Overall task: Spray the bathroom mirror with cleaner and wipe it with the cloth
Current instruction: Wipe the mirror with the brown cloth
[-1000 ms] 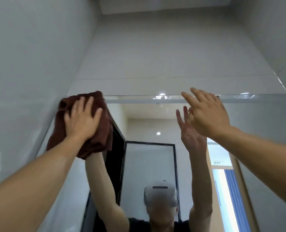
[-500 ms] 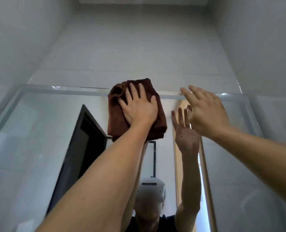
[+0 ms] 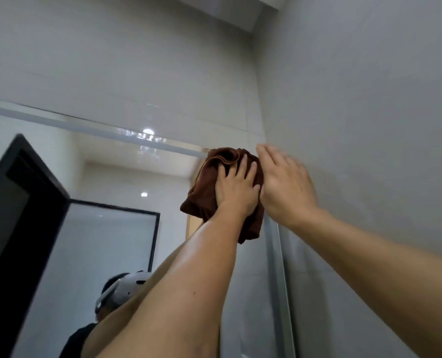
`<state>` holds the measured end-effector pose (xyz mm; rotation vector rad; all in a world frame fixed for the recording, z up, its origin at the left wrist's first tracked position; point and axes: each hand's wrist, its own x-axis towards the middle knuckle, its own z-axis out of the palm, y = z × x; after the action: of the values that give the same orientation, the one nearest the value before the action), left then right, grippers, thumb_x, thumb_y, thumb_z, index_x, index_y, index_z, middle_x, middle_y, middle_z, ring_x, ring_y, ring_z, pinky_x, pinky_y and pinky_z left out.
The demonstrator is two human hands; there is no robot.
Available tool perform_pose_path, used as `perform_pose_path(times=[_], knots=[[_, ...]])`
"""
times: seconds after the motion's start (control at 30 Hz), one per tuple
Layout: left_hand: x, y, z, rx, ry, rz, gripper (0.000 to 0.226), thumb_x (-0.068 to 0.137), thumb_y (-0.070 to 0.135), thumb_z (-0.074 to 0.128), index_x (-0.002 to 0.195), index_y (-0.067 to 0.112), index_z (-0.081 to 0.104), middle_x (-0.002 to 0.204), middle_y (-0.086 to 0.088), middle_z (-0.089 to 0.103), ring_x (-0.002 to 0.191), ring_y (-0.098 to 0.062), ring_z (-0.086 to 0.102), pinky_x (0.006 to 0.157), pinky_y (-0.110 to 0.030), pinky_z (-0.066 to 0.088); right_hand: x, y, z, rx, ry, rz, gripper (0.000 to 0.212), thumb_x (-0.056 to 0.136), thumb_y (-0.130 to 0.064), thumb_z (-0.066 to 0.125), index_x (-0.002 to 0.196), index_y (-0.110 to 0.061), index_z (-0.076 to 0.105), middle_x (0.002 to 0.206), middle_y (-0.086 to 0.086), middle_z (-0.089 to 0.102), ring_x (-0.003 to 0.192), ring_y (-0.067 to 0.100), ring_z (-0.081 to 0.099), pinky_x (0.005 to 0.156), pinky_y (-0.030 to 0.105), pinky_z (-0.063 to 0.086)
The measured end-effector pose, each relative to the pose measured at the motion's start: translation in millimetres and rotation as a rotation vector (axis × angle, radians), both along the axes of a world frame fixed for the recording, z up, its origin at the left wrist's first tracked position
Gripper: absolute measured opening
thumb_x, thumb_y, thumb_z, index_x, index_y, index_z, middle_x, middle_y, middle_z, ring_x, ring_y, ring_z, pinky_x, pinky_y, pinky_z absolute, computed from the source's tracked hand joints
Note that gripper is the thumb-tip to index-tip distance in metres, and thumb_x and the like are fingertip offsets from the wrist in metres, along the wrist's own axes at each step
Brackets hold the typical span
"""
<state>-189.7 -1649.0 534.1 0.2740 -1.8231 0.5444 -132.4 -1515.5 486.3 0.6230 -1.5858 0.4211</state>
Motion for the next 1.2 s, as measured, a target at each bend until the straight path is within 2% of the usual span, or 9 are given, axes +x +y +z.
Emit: perform_pose_path(times=[0.1,0.23,0.37,0.53,0.67,0.77,0.9,1.0,1.2], knots=[[8,-7,-12,-0.08,-0.089,-0.038,0.07,0.1,0.056,0.024,0.16,0.028,0.002,0.169,0.002,-0.001,0.155,-0.024,0.003,0.122,-0.055,-0.002,13,-3,3,-0.019,-0.007,-0.025,0.069,0.097,-0.011,0.04,0.161,-0.017,0.014,0.168,0.0,0.016,0.154,0.018,0.015,0.126,0.036,0.013],[47,-46,-34,-0.074,-0.09,-0.119,0.067,0.1,0.054,0.03,0.16,0.031,0.012,0.169,-0.002,0.005,0.155,-0.027,0.006,0.12,-0.056,-0.008,36,-31,4,-0.02,-0.033,0.002,0.067,0.097,-0.01,0.039,0.16,-0.017,0.017,0.168,0.002,0.018,0.154,0.021,0.018,0.124,0.038,0.015],[122,-116,-41,-0.003,0.087,-0.119,0.065,0.096,0.055,0.035,0.157,0.031,0.029,0.167,-0.003,0.018,0.151,-0.028,0.022,0.119,-0.057,0.004,64,-76,0,-0.017,-0.085,0.081,0.065,0.099,-0.014,0.041,0.16,-0.019,0.02,0.168,0.004,0.019,0.153,0.025,0.02,0.122,0.041,0.019],[265,-248,-60,0.168,0.275,0.123,0.065,0.099,0.058,0.028,0.159,0.036,0.014,0.169,0.003,0.008,0.154,-0.019,0.013,0.12,-0.053,0.01,105,-145,-5,-0.015,-0.114,0.194,0.065,0.097,-0.015,0.045,0.158,-0.019,0.024,0.164,0.008,0.028,0.149,0.029,0.029,0.12,0.042,0.022],[375,-354,-102,0.331,0.436,0.266,0.068,0.098,0.06,0.017,0.158,0.029,0.021,0.167,-0.005,0.02,0.152,-0.025,0.02,0.118,-0.058,0.02,143,-192,-5,0.035,-0.056,0.274,0.06,0.101,-0.02,0.045,0.158,-0.018,0.025,0.163,0.008,0.03,0.148,0.028,0.03,0.118,0.042,0.026],[426,-396,-141,0.399,0.512,0.319,0.071,0.099,0.06,0.015,0.157,0.021,0.029,0.163,-0.013,0.028,0.149,-0.032,0.027,0.116,-0.06,0.025,163,-215,-7,0.08,0.003,0.308,0.06,0.1,-0.02,0.046,0.157,-0.017,0.027,0.163,0.008,0.029,0.148,0.027,0.03,0.116,0.041,0.028],[420,-396,-153,0.46,0.573,0.33,0.064,0.102,0.054,0.027,0.157,0.021,0.028,0.164,-0.012,0.025,0.151,-0.03,0.023,0.117,-0.061,0.021,168,-228,-16,0.117,0.017,0.34,0.058,0.102,-0.019,0.045,0.157,-0.019,0.028,0.164,0.006,0.029,0.149,0.025,0.03,0.117,0.04,0.027],[391,-373,-149,0.526,0.645,0.315,0.065,0.102,0.054,0.024,0.159,0.022,0.023,0.166,-0.011,0.021,0.153,-0.029,0.019,0.117,-0.063,0.018,154,-217,-24,0.14,0.027,0.341,0.057,0.104,-0.021,0.042,0.158,-0.021,0.025,0.165,0.005,0.027,0.15,0.025,0.027,0.118,0.04,0.025],[285,-267,-125,0.397,0.53,0.256,0.068,0.1,0.055,0.02,0.159,0.023,0.021,0.167,-0.008,0.018,0.154,-0.027,0.016,0.12,-0.058,0.013,105,-167,-47,0.129,-0.018,0.332,0.055,0.103,-0.018,0.043,0.157,-0.017,0.029,0.164,0.005,0.029,0.15,0.024,0.028,0.12,0.039,0.023]])
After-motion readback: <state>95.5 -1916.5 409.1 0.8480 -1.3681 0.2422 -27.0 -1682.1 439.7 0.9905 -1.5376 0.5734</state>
